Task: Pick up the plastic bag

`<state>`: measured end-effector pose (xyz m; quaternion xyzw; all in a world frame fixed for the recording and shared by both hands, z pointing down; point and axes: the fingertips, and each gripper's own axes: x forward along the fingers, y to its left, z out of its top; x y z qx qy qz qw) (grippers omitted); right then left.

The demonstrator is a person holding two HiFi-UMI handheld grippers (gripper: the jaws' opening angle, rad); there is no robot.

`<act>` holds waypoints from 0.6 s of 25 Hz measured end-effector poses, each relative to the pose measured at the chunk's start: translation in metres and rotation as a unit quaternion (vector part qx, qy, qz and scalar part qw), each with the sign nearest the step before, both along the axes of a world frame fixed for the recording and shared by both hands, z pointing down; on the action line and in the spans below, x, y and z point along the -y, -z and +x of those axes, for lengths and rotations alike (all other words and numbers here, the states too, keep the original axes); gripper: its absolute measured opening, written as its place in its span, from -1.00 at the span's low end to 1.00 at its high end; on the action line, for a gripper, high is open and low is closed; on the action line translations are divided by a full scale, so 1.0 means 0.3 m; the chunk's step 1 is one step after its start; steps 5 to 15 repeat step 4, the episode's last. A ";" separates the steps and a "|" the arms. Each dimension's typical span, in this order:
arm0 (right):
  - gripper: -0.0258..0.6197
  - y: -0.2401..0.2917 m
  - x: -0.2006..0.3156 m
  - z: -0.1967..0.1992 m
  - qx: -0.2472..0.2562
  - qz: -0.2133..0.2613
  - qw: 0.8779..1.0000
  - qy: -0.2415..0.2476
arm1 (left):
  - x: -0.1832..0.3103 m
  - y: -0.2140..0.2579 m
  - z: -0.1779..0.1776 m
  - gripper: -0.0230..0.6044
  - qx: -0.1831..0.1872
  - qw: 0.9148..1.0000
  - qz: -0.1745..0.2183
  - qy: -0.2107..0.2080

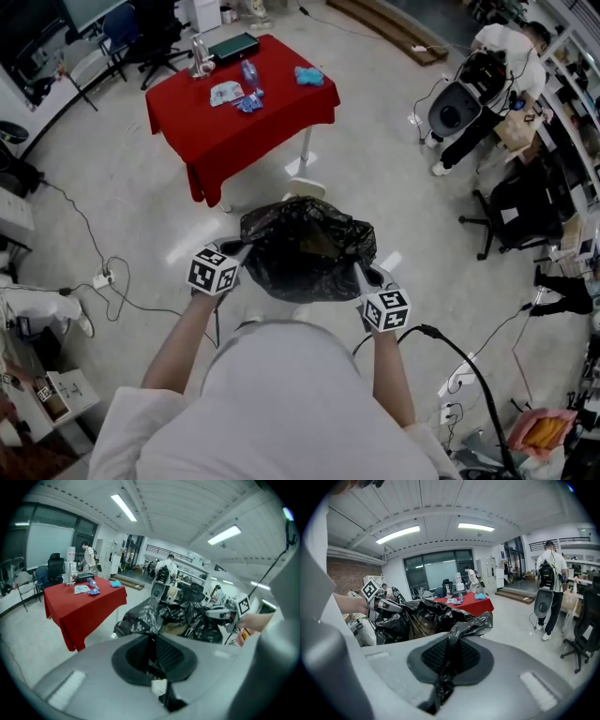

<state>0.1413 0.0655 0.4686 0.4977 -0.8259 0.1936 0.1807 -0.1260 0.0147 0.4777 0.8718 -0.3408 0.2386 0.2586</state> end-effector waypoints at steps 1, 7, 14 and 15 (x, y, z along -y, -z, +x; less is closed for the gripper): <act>-0.92 0.001 0.004 0.001 0.000 0.001 1.000 0.000 | 0.003 0.002 0.003 -0.91 0.000 1.000 0.000 0.000; -0.92 0.003 0.013 0.001 0.003 0.002 1.000 0.000 | 0.010 0.010 0.011 -0.91 -0.001 1.000 0.002 -0.002; -0.92 0.003 0.013 0.001 0.003 0.002 1.000 0.000 | 0.010 0.010 0.011 -0.91 -0.001 1.000 0.002 -0.002; -0.92 0.003 0.013 0.001 0.003 0.002 1.000 0.000 | 0.010 0.010 0.011 -0.91 -0.001 1.000 0.002 -0.002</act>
